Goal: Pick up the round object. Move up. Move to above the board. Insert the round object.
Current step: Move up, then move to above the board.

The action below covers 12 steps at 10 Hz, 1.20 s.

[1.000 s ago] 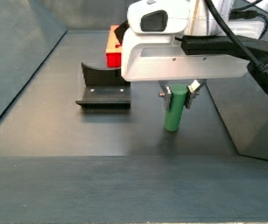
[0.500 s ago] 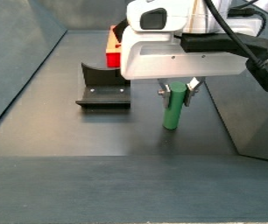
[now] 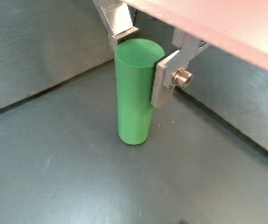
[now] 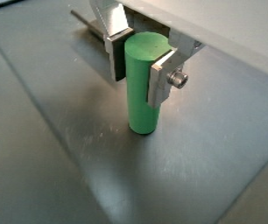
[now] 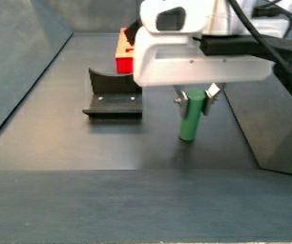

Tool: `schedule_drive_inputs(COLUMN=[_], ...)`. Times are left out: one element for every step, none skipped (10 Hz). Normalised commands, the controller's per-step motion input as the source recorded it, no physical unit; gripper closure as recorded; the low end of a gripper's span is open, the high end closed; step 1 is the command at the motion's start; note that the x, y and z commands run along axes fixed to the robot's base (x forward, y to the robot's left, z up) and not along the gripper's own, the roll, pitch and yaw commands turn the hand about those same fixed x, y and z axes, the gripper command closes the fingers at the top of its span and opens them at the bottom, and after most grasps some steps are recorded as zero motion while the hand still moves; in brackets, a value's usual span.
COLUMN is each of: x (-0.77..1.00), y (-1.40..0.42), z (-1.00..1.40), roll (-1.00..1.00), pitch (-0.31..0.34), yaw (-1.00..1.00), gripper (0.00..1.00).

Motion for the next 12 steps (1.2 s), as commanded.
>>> schedule_drive_inputs(x=[0.05, 0.03, 0.01, 0.0, -0.01, -0.06, -0.06, -0.05, -0.04, -0.04, -0.03, -0.03], y=[-0.1, -0.08, -0.04, -0.03, -0.01, -0.07, -0.07, -0.06, -0.06, -0.05, -0.05, -0.04], z=[0.83, 0.76, 0.57, 0.41, 0.18, 1.0, 1.0, 1.0, 1.0, 1.0, 1.0, 1.0], roll=[-0.01, -0.01, 0.0, 0.01, 0.02, -0.15, -0.14, -0.12, -0.1, -0.07, -0.05, -0.04], pitch=[-0.009, 0.01, 0.026, 0.033, 0.043, 0.282, 0.278, 0.236, 0.186, 0.13, 0.103, 0.088], yaw=[-0.03, -0.03, -0.02, -0.01, -0.01, -0.33, -0.31, -0.23, -0.16, -0.1, -0.07, -0.06], gripper=[1.0, 1.0, 1.0, 1.0, 1.0, 1.0, 1.0, 1.0, 1.0, 1.0, 1.0, 1.0])
